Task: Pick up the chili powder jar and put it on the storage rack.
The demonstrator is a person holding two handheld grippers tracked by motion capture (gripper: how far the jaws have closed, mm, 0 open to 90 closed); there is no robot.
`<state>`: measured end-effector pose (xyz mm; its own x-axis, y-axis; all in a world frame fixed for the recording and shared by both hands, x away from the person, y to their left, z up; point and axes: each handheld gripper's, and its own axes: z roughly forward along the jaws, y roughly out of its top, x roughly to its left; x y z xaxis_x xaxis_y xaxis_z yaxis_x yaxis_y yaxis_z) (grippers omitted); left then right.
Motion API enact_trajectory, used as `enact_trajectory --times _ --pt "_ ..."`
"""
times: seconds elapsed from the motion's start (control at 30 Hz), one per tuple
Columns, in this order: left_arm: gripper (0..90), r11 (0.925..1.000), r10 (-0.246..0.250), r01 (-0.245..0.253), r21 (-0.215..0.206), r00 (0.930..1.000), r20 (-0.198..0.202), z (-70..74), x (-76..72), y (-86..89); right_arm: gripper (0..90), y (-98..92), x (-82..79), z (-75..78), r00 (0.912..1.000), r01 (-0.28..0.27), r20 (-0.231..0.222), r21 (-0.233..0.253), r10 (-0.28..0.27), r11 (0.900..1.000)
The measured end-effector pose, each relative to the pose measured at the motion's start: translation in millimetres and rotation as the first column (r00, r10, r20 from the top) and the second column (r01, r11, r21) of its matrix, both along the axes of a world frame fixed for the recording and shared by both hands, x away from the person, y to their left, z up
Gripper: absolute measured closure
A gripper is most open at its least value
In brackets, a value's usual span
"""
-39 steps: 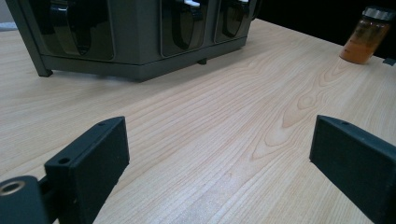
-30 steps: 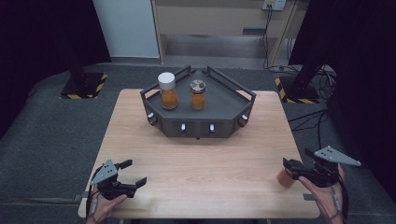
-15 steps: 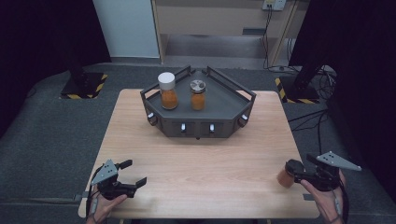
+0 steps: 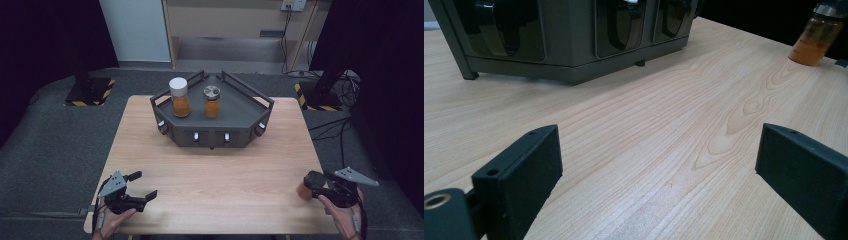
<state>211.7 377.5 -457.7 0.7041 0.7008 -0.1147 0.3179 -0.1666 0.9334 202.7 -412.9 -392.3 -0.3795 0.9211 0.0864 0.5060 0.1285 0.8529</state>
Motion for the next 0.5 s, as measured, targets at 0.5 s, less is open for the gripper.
enact_trajectory --times 0.5 --pt "4.0 1.0 0.002 -0.002 0.001 1.0 -0.001 0.1 -0.2 -0.2 30.7 2.7 0.8 -15.2 0.9999 0.015 -0.001 -0.017 -0.015 1.0"
